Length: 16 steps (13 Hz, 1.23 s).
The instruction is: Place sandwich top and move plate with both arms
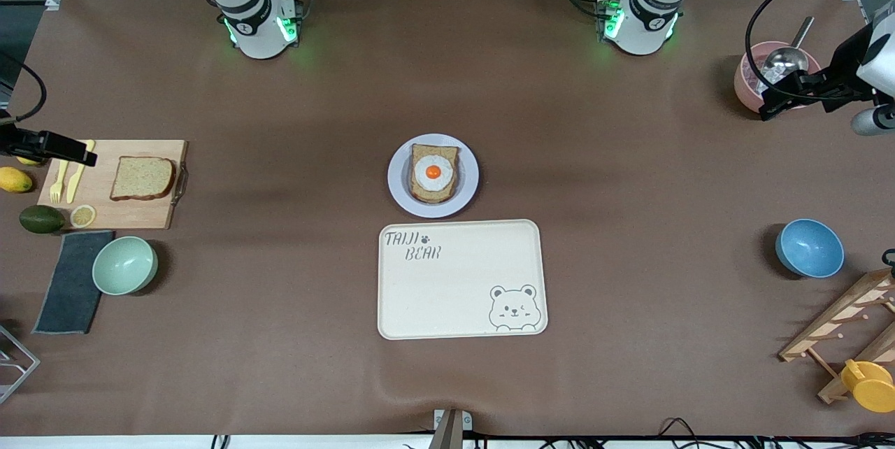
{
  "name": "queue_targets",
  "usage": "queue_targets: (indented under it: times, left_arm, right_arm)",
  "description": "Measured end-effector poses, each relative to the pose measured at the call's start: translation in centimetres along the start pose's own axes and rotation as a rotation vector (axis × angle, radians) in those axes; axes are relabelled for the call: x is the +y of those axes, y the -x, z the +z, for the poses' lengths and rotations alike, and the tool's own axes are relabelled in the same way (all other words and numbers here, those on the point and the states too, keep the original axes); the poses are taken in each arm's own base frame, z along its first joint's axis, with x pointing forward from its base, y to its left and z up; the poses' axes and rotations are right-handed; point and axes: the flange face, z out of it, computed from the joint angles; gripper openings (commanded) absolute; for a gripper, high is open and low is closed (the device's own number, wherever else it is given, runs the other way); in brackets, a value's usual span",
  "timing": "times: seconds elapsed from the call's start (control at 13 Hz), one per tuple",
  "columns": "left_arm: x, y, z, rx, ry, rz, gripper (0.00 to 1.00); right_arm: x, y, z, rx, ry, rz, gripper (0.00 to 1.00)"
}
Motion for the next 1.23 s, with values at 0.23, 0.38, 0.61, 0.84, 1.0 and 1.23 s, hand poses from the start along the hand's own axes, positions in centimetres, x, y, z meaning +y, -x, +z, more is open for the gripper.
queue_targets:
  times: [0.23,0.38,0.61,0.84,1.0,1.23]
  left_arm:
    - [0.0,0.0,0.0,0.0,0.0,0.0,1.0]
    - [0.1,0.0,0.0,0.0,0.0,0.001,1.0]
    - [0.1,0.0,0.0,-0.001,0.0,0.003,1.0]
    - [0.1,0.0,0.1,-0.001,0.0,0.002,1.0]
    - [0.1,0.0,0.1,-0.001,0.0,0.002,1.0]
    - [0.1,-0.1,0.2,-0.004,-0.001,0.002,1.0]
  right_arm:
    - [2.7,-0.6,1.7,0.001,0.0,-0.015,1.0]
    - [5.1,-0.5,3.3,-0.012,-0.008,-0.001,1.0]
    - [8.6,-0.2,5.9,-0.03,-0.022,-0.011,1.0]
    - [11.6,0.2,8.5,-0.027,-0.033,-0.038,1.0]
    - [13.7,0.5,10.9,-0.004,-0.057,-0.089,1.0]
    - [16.6,1.0,14.7,-0.015,-0.101,-0.119,1.0]
